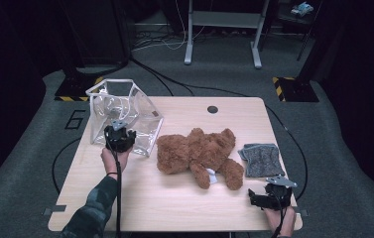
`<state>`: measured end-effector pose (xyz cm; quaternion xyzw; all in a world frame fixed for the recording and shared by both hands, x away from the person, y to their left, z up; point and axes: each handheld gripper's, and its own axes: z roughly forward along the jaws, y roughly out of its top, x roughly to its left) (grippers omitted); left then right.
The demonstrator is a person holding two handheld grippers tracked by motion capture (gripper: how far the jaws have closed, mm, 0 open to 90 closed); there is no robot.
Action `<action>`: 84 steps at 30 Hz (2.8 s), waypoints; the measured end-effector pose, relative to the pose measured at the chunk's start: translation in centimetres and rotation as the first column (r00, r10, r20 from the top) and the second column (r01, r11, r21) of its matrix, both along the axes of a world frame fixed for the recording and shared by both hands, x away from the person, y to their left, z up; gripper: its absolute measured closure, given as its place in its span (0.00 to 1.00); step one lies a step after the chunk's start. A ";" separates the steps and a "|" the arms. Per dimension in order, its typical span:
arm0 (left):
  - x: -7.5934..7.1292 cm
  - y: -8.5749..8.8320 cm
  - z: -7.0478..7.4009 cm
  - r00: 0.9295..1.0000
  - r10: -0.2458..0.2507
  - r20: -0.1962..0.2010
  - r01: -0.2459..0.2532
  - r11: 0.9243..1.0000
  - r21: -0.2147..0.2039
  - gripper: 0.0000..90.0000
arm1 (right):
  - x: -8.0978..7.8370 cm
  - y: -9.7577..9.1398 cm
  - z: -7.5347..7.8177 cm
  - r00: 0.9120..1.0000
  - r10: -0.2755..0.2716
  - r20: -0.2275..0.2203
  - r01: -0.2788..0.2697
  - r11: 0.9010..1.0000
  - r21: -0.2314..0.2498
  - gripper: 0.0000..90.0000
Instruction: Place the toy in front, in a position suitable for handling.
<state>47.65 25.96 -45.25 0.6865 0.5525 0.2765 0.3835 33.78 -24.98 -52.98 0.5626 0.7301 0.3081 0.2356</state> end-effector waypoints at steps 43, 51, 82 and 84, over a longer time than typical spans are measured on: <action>1.9 0.5 -2.1 0.994 0.052 -0.094 -0.058 0.996 -0.062 0.46 | -0.1 0.1 0.0 1.000 0.008 0.005 -0.008 1.000 0.000 0.02; 2.5 -0.2 -4.0 0.989 0.027 -0.142 -0.038 0.996 -0.077 0.69 | -0.1 0.1 0.0 1.000 0.007 0.003 -0.007 1.000 0.002 0.02; 6.6 -0.7 -3.9 0.988 -0.014 -0.156 -0.005 0.993 -0.119 0.77 | -0.1 0.1 0.0 1.000 0.010 0.004 -0.010 1.000 0.002 0.03; 6.9 -0.6 -3.8 0.988 -0.013 -0.154 -0.009 0.990 -0.140 0.76 | -0.1 0.1 0.0 1.000 0.010 0.004 -0.010 1.000 0.002 0.03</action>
